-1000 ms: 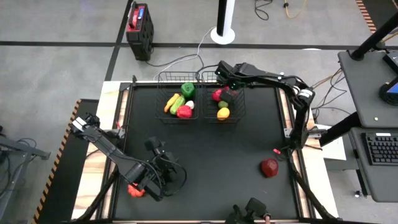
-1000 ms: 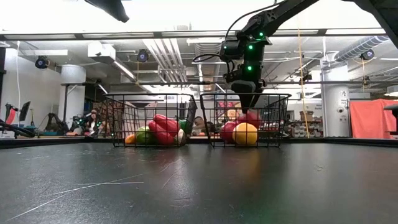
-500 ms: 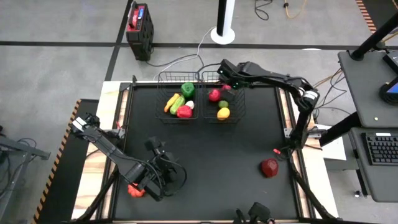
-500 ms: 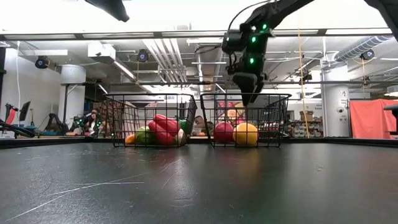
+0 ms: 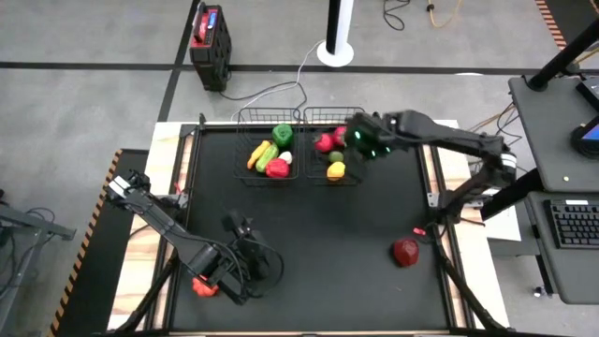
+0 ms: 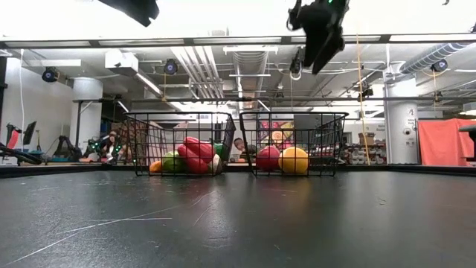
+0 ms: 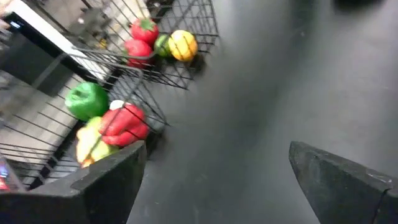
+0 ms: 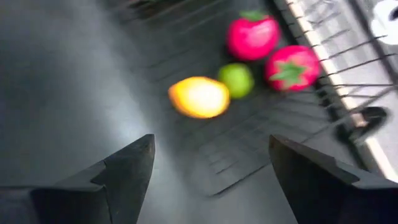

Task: Sort produce into baskets
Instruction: Put the orange into the right wire basket

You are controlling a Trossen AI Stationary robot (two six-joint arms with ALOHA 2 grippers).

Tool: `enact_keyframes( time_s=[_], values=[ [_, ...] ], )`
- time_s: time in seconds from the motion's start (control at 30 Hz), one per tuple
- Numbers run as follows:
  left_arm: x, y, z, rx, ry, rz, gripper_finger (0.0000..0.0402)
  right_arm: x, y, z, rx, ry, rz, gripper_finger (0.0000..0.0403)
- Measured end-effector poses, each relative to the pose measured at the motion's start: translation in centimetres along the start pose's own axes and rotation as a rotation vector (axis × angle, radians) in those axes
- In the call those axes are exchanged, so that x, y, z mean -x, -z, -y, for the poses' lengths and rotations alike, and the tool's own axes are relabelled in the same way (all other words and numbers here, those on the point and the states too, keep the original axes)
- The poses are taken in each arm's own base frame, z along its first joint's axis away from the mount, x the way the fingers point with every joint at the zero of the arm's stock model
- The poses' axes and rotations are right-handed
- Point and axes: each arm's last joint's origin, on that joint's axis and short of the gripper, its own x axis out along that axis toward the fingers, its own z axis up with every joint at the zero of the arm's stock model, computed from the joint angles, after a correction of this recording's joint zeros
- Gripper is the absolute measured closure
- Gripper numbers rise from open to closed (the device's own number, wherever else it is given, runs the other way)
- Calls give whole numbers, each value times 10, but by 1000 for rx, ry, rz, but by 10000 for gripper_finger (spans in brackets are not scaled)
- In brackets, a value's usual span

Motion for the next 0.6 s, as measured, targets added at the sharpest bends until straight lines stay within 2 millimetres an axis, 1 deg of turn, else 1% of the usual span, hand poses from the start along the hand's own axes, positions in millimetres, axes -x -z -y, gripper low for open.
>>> enact_keyframes(
  time_s=[0.13,0.23,0.37,0.47,0.6],
  values=[
    [0,0,4,28,58,-43,27,17,26,-34,12,-82,14,101],
    [0,1,6,47,112,-110,27,22,48,-57,12,-127,-2,100],
    [1,4,8,110,190,-229,27,23,77,-84,7,-166,-46,99],
    [3,7,10,153,254,-342,27,18,97,-102,17,-176,-92,99],
    [5,11,12,224,327,-508,27,12,117,-121,45,-176,-139,102]
  ],
)
